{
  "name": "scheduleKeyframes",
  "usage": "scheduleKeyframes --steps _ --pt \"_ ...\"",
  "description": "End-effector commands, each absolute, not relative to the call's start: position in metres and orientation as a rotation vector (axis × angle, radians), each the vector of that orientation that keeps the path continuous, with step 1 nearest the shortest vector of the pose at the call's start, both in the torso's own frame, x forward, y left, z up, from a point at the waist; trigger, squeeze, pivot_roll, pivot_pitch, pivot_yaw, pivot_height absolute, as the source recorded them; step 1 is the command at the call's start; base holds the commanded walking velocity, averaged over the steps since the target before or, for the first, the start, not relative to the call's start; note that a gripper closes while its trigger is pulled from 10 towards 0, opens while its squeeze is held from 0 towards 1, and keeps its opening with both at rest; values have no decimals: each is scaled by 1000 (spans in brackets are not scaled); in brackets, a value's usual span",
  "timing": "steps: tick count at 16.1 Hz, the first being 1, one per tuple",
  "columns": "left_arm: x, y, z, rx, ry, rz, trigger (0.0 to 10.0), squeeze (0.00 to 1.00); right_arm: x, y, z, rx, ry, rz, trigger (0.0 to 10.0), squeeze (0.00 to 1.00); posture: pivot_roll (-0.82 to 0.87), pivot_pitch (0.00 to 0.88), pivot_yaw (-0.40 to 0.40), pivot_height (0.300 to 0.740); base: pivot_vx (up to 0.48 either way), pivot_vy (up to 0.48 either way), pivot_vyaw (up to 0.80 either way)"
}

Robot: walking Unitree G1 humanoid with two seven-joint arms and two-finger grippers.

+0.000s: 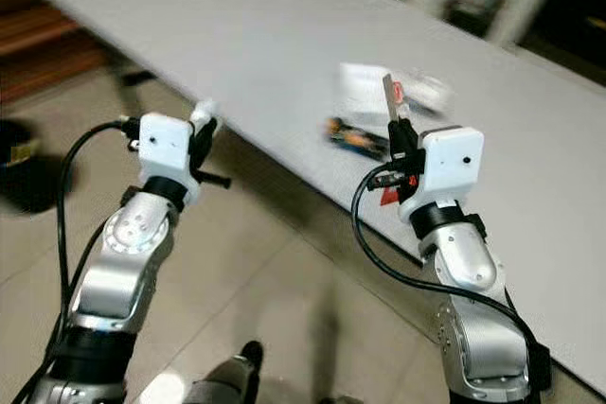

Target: Picking trash to rubbish bin

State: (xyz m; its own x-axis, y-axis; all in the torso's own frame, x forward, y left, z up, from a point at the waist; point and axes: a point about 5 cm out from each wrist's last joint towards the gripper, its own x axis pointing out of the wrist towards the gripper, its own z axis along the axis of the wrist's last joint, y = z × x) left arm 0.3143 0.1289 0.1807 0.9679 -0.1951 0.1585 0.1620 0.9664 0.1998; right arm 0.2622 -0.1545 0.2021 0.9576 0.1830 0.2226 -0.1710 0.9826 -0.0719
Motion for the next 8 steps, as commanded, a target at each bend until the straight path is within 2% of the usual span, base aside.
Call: scheduleKeyframes --steps 1,8 --pt "313 123 181 182 -174 -205 10000 0 261 -157 205 -58 -245 175 10000 0 266 129 -133 740 0 0 800" --pt "315 121 180 172 -157 -209 10000 0 262 -157 206 -64 -252 174 10000 0 266 127 -130 740 0 0 800"
